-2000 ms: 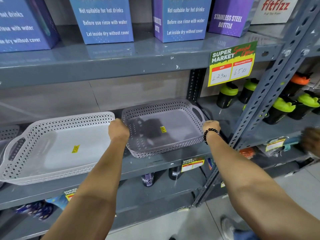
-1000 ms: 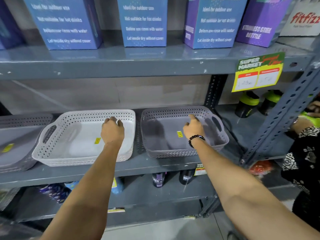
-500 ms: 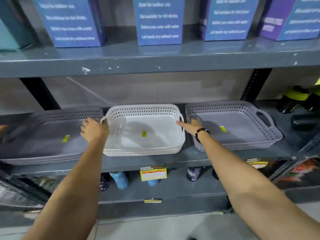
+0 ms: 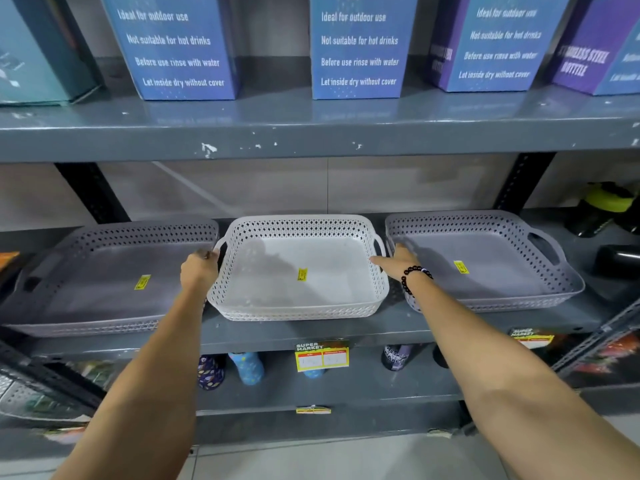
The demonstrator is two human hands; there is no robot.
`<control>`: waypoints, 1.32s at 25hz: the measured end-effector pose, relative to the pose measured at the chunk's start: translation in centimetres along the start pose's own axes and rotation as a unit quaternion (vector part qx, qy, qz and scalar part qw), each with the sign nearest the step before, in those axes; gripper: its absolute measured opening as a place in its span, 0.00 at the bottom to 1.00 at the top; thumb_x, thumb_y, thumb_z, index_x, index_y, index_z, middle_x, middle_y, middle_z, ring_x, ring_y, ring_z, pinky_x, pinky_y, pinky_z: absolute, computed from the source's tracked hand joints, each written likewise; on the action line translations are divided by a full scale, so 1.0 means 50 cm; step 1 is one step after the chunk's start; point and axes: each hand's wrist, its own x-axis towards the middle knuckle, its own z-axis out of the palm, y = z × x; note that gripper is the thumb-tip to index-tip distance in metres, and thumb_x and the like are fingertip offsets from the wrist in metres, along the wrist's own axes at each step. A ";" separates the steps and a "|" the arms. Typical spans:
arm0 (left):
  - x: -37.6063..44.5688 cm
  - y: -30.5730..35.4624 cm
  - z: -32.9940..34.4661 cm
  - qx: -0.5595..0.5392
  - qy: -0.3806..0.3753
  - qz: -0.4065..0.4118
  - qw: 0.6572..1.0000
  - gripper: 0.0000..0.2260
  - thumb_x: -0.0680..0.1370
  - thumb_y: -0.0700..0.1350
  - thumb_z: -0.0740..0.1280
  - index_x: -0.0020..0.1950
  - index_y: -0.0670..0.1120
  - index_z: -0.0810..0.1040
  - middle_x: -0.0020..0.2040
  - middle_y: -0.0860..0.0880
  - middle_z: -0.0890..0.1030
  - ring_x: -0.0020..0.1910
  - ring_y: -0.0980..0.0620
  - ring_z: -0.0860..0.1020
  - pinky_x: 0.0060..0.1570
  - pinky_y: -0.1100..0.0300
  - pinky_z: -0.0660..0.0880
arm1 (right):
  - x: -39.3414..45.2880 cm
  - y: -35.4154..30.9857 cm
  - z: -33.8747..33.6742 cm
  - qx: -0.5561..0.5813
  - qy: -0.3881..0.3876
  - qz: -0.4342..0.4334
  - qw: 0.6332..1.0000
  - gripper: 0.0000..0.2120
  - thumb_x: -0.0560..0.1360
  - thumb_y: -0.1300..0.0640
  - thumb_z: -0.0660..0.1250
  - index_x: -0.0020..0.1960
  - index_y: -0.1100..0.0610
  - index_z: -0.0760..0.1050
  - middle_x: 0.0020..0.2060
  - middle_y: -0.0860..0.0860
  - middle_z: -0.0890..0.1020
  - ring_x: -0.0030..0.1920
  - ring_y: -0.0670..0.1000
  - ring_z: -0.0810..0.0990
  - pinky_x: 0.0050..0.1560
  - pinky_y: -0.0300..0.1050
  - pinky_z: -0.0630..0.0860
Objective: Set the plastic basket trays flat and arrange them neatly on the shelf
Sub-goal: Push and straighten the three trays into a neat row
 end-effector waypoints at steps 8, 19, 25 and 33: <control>0.013 -0.003 0.022 0.041 -0.026 -0.010 0.999 0.20 0.83 0.47 0.52 0.72 0.40 0.65 0.64 0.32 0.74 0.63 0.33 0.72 0.57 0.47 0.71 | 0.011 0.004 0.004 -0.002 -0.015 0.000 1.000 0.36 0.75 0.58 0.65 0.77 0.59 0.51 0.66 0.59 0.71 0.65 0.60 0.74 0.63 0.52 0.74; 0.011 0.008 0.041 0.041 -0.003 -0.001 0.999 0.18 0.83 0.44 0.51 0.70 0.39 0.69 0.63 0.32 0.75 0.62 0.33 0.73 0.56 0.46 0.71 | 0.018 0.004 0.014 -0.089 0.009 -0.068 0.994 0.21 0.78 0.63 0.56 0.71 0.62 0.63 0.59 0.61 0.78 0.54 0.60 0.79 0.48 0.47 0.75; -0.001 0.016 0.046 0.031 0.011 -0.013 0.999 0.19 0.83 0.45 0.50 0.64 0.36 0.73 0.61 0.32 0.76 0.61 0.34 0.74 0.56 0.46 0.71 | 0.023 0.009 0.012 -0.100 0.008 -0.081 0.992 0.21 0.78 0.65 0.55 0.71 0.61 0.62 0.53 0.60 0.79 0.43 0.56 0.76 0.37 0.45 0.73; -0.018 0.037 0.063 0.005 0.014 -0.012 1.000 0.18 0.83 0.46 0.50 0.62 0.37 0.74 0.60 0.31 0.77 0.59 0.33 0.75 0.55 0.46 0.72 | 0.029 0.026 -0.004 -0.098 0.030 -0.088 0.991 0.22 0.79 0.66 0.54 0.73 0.61 0.60 0.58 0.62 0.78 0.45 0.57 0.76 0.38 0.43 0.72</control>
